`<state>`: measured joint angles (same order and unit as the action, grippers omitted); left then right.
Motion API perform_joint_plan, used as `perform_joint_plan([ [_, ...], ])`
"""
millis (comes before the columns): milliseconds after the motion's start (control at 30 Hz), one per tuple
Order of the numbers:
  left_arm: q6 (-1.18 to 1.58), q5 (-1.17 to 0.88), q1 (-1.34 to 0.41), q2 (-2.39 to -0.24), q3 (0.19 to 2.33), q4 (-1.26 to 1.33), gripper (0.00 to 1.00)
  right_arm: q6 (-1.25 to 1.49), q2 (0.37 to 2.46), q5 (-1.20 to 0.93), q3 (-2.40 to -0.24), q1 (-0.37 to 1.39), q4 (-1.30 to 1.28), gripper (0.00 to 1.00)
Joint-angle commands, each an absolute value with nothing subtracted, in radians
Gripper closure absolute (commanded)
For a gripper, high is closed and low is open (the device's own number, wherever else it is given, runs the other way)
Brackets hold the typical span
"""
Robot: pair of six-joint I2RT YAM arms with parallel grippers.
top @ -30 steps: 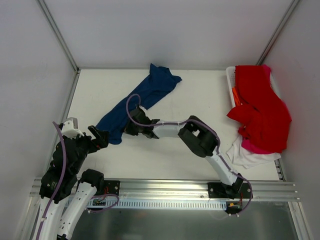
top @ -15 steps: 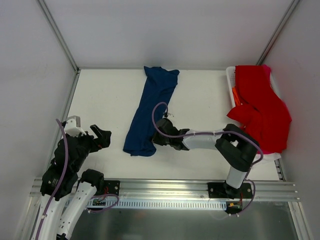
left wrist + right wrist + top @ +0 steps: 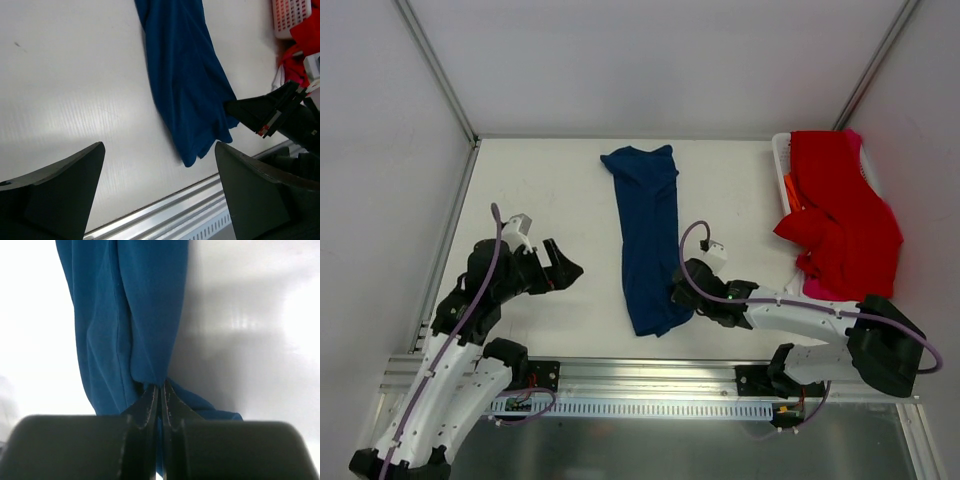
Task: Fold and stack the t-shirts
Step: Rotate the tshirt 90 degrees
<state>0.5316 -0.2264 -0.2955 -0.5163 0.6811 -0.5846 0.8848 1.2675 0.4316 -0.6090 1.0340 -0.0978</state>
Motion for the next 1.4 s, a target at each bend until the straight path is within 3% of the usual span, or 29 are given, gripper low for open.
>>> perform_joint_plan([
  [0, 0.537, -0.388, -0.339, -0.628, 0.672, -0.444, 0.01, 0.920, 1.204, 0.541, -0.624, 1.060, -0.243, 1.00],
  [133, 0.537, -0.364, -0.469, -0.739, 0.756, -0.335, 0.01, 0.922, 1.164, 0.612, -0.643, 1.084, -0.313, 0.99],
  [167, 0.537, -0.351, -0.494, -0.767, 0.774, -0.296, 0.01, 0.895, 1.155, 0.612, -0.658, 1.086, -0.325, 0.89],
  [267, 0.523, -0.314, -0.548, -0.805, 0.873, -0.276, 0.01, 0.845, 1.169, 0.609, -0.719, 1.097, -0.376, 0.06],
  [300, 0.509, -0.314, -0.552, -0.837, 0.905, -0.275, 0.01, 0.822, 1.176, 0.614, -0.780, 1.103, -0.427, 0.01],
  [533, 0.468, -0.412, -0.584, -0.969, 1.201, -0.156, 0.01, 0.755, 1.215, 0.727, -1.017, 1.160, -0.626, 0.00],
  [600, 0.503, -0.587, -0.584, -1.071, 1.276, -0.105, 0.01, 0.714, 1.215, 0.774, -1.072, 1.160, -0.694, 0.00],
  [700, 0.554, -0.891, -0.613, -1.285, 1.579, -0.051, 0.01, 0.583, 1.213, 0.911, -1.202, 1.154, -0.797, 0.00],
  [800, 0.570, -1.127, -0.681, -1.492, 1.765, 0.065, 0.01, 0.272, 1.186, 0.943, -1.314, 1.146, -0.824, 0.01],
  [867, 0.635, -1.245, -0.737, -1.599, 1.766, 0.148, 0.01, 0.046, 1.158, 0.867, -1.293, 1.144, -0.714, 0.01],
  [967, 0.510, -1.082, -0.761, -1.530, 1.572, 0.146, 0.01, -0.151, 1.070, 0.605, -1.211, 1.111, -0.698, 0.01],
  [1000, 0.453, -0.920, -0.785, -1.487, 1.410, 0.138, 0.01, -0.161, 1.028, 0.246, -1.175, 1.007, -0.684, 0.01],
  [1067, 0.305, -0.763, -0.831, -1.352, 1.254, 0.135, 0.01, -0.158, 0.862, -0.135, -1.008, 0.890, -0.533, 0.00],
  [1100, 0.260, -0.635, -0.891, -1.320, 1.132, 0.135, 0.01, -0.160, 0.810, -0.474, -0.950, 0.788, -0.475, 0.00],
  [1167, 0.203, -0.563, -0.931, -1.258, 1.013, 0.135, 0.01, -0.150, 0.717, -0.769, -0.844, 0.709, -0.338, 0.00],
  [1233, 0.212, -0.399, -0.971, -1.224, 0.953, 0.130, 0.01, -0.135, 0.735, -0.746, -0.870, 0.709, -0.375, 0.01],
  [1367, 0.203, 0.173, -1.152, -1.069, 0.809, 0.083, 0.01, -0.043, 0.859, -0.375, -0.995, 0.709, -0.550, 0.01],
])
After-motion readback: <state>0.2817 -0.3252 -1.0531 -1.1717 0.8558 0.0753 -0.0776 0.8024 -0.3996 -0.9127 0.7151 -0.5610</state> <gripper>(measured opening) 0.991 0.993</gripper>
